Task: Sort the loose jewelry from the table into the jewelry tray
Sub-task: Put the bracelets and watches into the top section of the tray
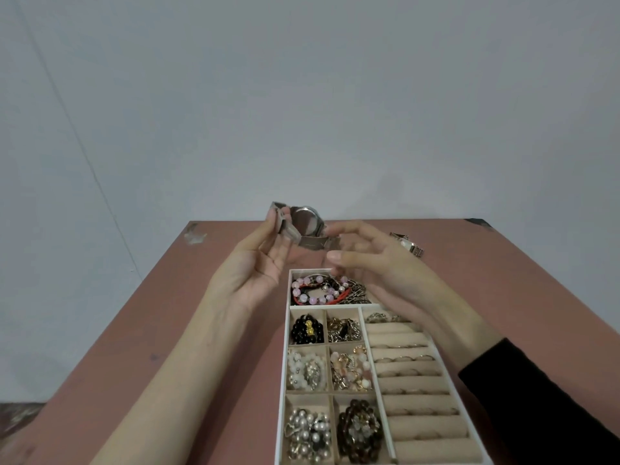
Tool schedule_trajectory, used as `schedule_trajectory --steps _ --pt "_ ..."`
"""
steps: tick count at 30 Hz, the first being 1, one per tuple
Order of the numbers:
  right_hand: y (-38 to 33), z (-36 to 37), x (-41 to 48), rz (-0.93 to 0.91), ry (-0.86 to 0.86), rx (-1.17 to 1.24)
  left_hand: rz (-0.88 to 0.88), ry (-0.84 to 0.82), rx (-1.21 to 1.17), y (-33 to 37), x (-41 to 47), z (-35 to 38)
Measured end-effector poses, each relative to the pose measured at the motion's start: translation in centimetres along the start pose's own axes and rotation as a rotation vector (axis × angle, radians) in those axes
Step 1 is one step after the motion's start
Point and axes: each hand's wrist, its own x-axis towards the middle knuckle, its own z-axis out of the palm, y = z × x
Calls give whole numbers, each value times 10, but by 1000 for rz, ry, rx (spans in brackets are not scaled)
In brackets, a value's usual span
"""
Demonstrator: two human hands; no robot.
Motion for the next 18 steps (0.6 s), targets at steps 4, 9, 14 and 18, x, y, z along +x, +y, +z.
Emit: schedule_trajectory --steps 4,9,14,18 --pt "10 14 0 -63 117 -202 22 11 15 -3 -3 2" --pt "12 14 0 -153 284 -386 33 -10 8 0 -3 1" --pt "14 11 2 -319 491 -638 40 -51 293 -4 -3 0" --pt "11 10 1 -372 464 -656 68 -68 576 -13 -5 1"
